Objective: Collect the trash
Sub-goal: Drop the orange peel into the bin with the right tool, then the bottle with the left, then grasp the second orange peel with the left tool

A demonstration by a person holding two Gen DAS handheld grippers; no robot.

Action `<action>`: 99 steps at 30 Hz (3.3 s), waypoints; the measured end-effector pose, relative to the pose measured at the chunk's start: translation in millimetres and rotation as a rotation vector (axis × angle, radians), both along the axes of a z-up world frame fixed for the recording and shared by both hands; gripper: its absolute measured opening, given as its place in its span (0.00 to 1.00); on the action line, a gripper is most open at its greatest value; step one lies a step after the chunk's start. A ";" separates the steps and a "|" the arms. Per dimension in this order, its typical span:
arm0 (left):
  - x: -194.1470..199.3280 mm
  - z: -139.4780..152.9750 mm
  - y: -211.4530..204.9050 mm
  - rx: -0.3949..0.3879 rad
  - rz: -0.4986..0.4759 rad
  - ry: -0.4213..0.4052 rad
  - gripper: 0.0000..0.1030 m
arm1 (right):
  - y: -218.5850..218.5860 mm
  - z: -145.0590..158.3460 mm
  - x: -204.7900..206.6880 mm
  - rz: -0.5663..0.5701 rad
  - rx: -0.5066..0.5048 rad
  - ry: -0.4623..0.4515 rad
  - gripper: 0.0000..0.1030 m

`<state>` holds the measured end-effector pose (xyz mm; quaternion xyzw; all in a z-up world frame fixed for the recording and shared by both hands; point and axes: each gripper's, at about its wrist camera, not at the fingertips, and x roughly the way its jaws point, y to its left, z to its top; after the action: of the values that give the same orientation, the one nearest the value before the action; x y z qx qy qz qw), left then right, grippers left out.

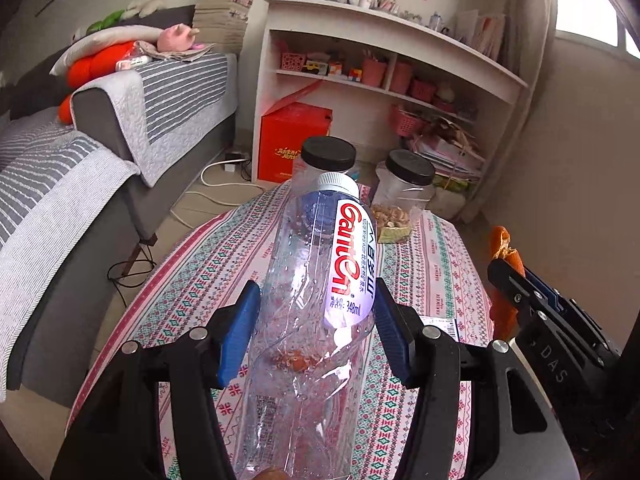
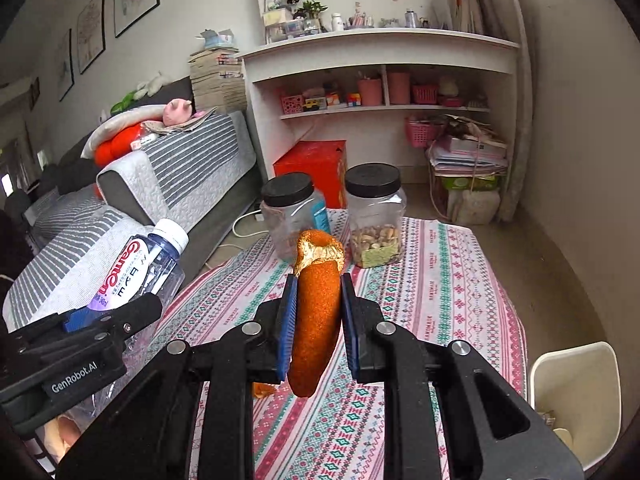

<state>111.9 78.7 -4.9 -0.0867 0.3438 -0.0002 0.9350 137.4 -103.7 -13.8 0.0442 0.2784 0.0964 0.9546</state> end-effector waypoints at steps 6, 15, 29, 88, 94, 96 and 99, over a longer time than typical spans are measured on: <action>-2.6 1.1 -13.7 0.019 0.000 -0.032 0.54 | -12.8 5.2 -9.6 -0.046 -0.025 -0.028 0.19; -2.8 3.5 -41.2 0.022 -0.029 -0.063 0.55 | -35.6 8.2 -18.2 -0.099 -0.049 -0.042 0.20; 2.6 -3.3 -93.2 0.023 -0.121 -0.055 0.55 | -109.1 14.0 -37.5 -0.255 -0.065 -0.047 0.20; 37.1 -122.1 -90.2 0.103 0.122 0.402 0.80 | -147.5 -15.1 -35.0 -0.345 -0.145 0.148 0.93; 65.2 -160.1 -42.1 -0.003 0.351 0.490 0.71 | -131.1 -31.3 -27.1 -0.315 -0.187 0.190 0.93; 71.9 -170.3 -38.2 -0.018 0.391 0.498 0.68 | -130.2 -36.8 -24.9 -0.307 -0.199 0.212 0.93; 81.4 -180.1 -31.3 -0.033 0.445 0.514 0.60 | -126.6 -42.5 -20.6 -0.297 -0.200 0.231 0.93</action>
<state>193.2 47.4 -185.0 -0.1720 0.5407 0.2199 0.7935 116.9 -230.3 -56.3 0.0005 0.3848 -0.0792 0.9196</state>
